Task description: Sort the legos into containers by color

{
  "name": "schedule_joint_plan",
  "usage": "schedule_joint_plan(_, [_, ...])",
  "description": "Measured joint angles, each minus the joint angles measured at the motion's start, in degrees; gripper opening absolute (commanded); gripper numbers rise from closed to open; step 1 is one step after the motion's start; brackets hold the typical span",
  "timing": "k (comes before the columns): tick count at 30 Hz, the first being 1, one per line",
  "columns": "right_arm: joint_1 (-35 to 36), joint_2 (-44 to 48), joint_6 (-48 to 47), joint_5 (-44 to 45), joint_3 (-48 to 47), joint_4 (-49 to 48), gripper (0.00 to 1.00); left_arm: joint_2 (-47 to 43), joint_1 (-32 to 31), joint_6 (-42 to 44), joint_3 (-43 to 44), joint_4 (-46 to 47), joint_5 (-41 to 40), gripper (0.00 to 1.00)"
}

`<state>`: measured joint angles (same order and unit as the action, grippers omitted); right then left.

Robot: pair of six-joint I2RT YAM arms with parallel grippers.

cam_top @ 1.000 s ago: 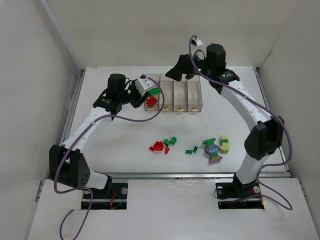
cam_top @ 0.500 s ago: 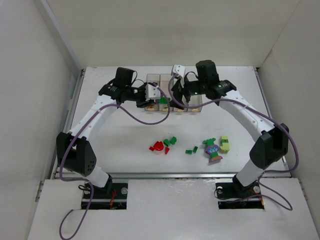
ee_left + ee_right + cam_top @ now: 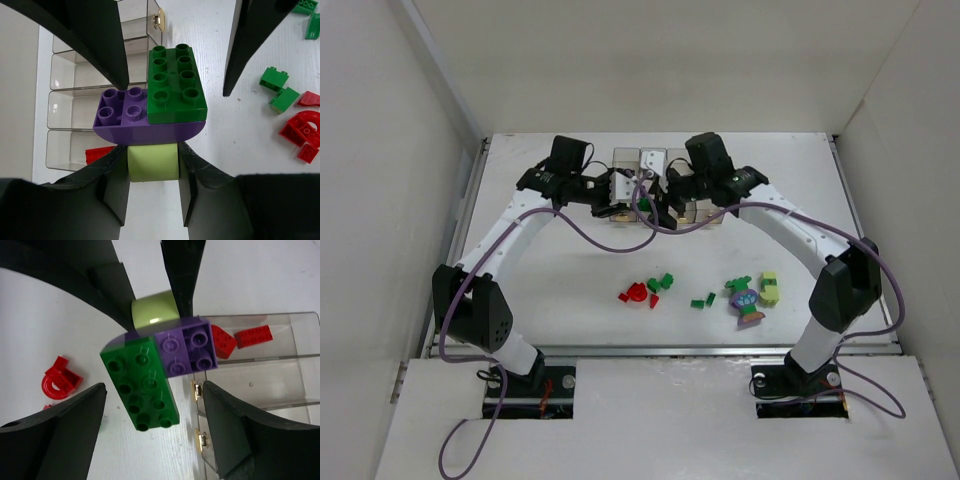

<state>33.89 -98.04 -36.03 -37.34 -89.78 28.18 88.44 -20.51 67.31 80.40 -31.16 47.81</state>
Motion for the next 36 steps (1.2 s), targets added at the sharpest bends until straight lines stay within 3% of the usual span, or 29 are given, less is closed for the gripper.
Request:
schedule_joint_plan(4, [-0.09, -0.09, -0.35, 1.86, 0.87, -0.09, 0.84, 0.0, 0.0, 0.11, 0.0, 0.0, 0.0, 0.0])
schedule_joint_plan(7, [-0.07, 0.02, -0.42, 2.56, 1.53, -0.31, 0.75, 0.0, 0.0, 0.22, 0.0, 0.0, 0.0, 0.0])
schedule_joint_plan(8, [-0.07, 0.02, -0.31, 2.73, 1.68, -0.33, 0.67, 0.0, 0.0, 0.22, 0.0, 0.0, 0.0, 0.0])
schedule_joint_plan(14, [-0.07, 0.02, 0.98, 2.67, 1.77, -0.28, 0.41, 0.0, 0.02, 0.24, 0.0, 0.13, -0.24, 0.0])
schedule_joint_plan(16, [0.0, 0.04, 1.16, 2.51, 1.77, -0.35, 0.28, 0.0, 0.15, 0.22, -0.13, -0.07, -0.5, 0.0])
schedule_joint_plan(20, [0.02, 0.04, 1.75, 2.4, 1.77, -0.28, 0.17, -0.09, 0.17, 0.17, -1.14, 0.48, -0.79, 0.0])
schedule_joint_plan(21, [0.07, 0.04, 1.97, 2.36, 1.77, -0.2, 0.04, -0.13, 0.17, 0.15, -1.6, 0.7, -0.98, 0.0])
schedule_joint_plan(22, [0.07, 0.04, 2.1, 2.38, 1.77, -0.13, 0.0, -0.13, 0.15, 0.11, -2.08, 1.01, -1.42, 0.0])
schedule_joint_plan(36, [-1.64, 5.05, 5.27, 3.04, 6.43, -2.34, 0.0, -0.22, 3.85, -3.5, -8.79, 4.33, -5.99, 0.0])
